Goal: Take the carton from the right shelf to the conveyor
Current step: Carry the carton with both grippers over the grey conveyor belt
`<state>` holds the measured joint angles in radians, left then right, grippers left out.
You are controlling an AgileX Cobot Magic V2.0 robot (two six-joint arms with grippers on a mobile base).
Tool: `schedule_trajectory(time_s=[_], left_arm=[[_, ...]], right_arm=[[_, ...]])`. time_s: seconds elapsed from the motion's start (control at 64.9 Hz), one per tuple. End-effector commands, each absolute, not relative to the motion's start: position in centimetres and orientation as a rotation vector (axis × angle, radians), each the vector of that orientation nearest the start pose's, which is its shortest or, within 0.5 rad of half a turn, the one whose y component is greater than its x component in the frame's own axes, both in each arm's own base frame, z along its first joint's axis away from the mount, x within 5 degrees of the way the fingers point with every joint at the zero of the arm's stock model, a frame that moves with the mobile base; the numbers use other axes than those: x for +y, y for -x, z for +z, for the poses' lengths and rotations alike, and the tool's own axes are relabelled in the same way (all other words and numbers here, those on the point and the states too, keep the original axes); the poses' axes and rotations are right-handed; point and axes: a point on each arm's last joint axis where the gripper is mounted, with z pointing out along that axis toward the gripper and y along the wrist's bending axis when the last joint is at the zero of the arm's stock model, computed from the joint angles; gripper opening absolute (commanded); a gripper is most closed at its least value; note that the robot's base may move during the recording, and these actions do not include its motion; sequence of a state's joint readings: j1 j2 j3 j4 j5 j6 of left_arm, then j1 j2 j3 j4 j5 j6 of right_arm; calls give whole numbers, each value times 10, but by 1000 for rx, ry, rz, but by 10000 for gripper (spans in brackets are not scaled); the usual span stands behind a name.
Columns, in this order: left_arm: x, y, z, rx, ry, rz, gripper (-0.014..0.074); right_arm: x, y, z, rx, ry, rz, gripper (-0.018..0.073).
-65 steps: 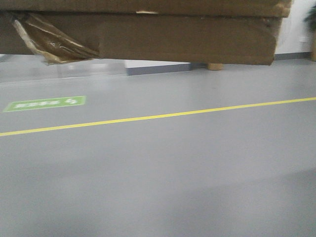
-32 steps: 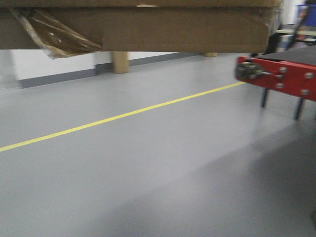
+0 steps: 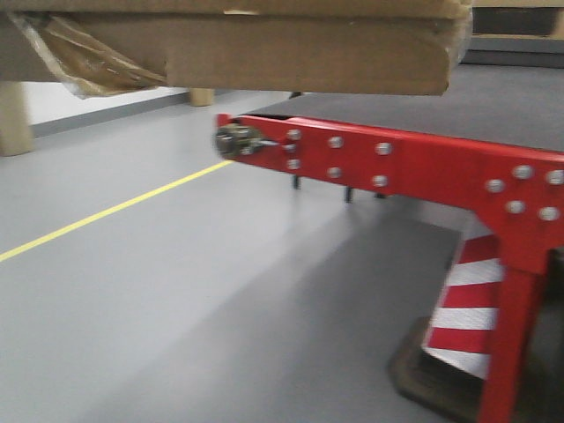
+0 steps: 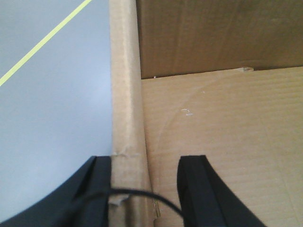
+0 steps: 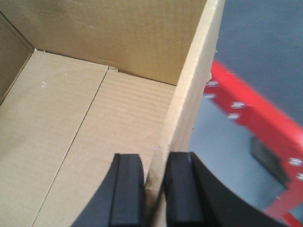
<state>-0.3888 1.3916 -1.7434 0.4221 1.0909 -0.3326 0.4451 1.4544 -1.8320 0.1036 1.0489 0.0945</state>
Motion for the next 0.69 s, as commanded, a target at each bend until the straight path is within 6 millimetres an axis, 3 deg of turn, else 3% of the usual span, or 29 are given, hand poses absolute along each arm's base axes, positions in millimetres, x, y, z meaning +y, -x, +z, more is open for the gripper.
schedule_trajectory(time_s=[0.0, 0.678], left_arm=[[-70, -260, 495, 2082, -109, 146, -17], [-70, -260, 495, 2082, -109, 146, -17]], right_arm=[[131, -263, 497, 2086, 389, 392, -68], [131, -263, 497, 2086, 389, 392, -68]])
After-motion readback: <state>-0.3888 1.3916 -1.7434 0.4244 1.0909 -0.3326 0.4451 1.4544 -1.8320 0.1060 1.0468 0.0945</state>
